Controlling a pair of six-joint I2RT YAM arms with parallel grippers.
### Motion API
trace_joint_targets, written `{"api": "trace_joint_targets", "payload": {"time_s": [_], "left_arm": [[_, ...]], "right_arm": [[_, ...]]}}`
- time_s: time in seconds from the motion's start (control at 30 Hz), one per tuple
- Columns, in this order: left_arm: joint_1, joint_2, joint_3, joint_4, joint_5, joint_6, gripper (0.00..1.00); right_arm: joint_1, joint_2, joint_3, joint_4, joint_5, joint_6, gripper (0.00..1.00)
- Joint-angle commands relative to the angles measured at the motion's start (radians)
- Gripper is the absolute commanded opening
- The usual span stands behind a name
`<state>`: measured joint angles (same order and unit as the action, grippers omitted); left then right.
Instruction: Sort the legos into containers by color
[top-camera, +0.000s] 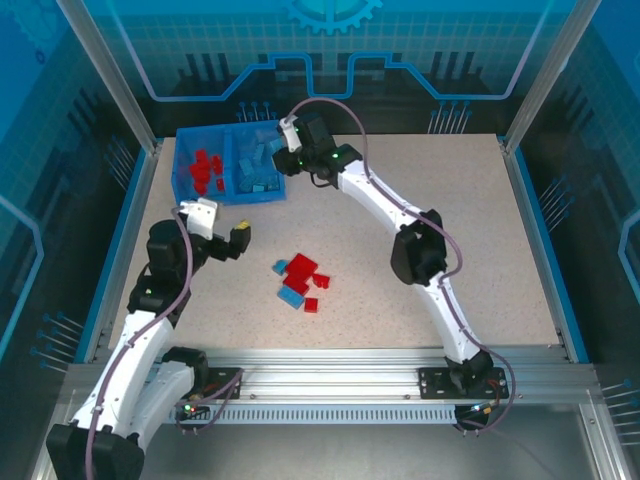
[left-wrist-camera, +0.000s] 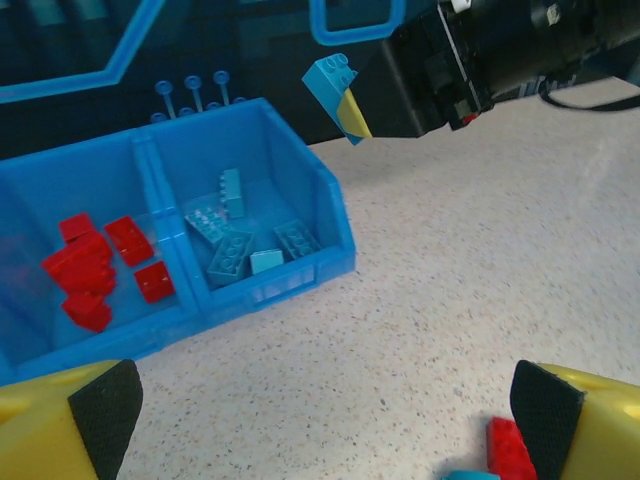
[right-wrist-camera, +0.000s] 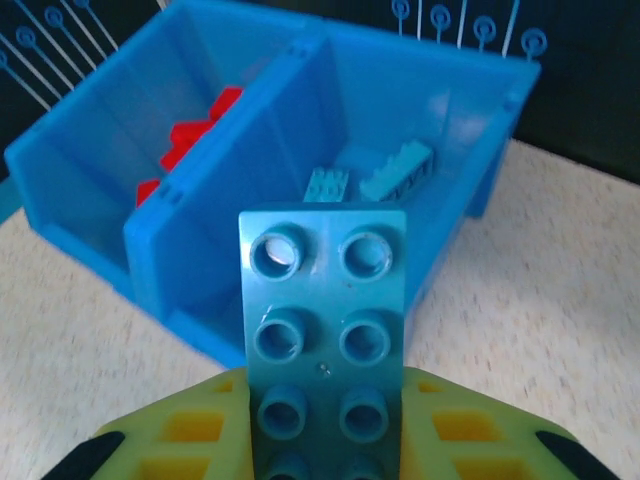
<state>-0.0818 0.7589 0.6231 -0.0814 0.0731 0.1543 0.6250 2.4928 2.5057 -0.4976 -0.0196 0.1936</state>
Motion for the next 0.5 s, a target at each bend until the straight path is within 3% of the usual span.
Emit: {"api": "trace_joint_targets", "payload": {"time_s": [0.0, 0.2, 0.27, 0.37, 0.47], "left_arm": [[0.008, 0.011, 0.048, -0.034, -0.076, -0.068, 0.99], [0.008, 0.028, 0.053, -0.046, -0.082, -0.059, 0.99], [0.008, 0.031, 0.052, -0.048, -0.080, -0.059, 0.99], [0.008, 0.039, 0.052, -0.048, -0.080, -0.060, 0.99], [0.008, 0.050, 0.058, -0.053, -0.081, -0.061, 0.99]], "right_arm": [[-0.014, 0.141, 0.213, -0.086, -0.076, 0.003, 0.27], [-0.016, 0.242, 0.294, 0.099, -0.080, 0.021, 0.30], [-0.015, 0.250, 0.296, 0.151, -0.073, 0.020, 0.39], [-0.015, 0.247, 0.320, 0.182, -0.074, 0.013, 0.43], [-0.015, 0.222, 0.333, 0.178, -0.074, 0.015, 0.57]]}}
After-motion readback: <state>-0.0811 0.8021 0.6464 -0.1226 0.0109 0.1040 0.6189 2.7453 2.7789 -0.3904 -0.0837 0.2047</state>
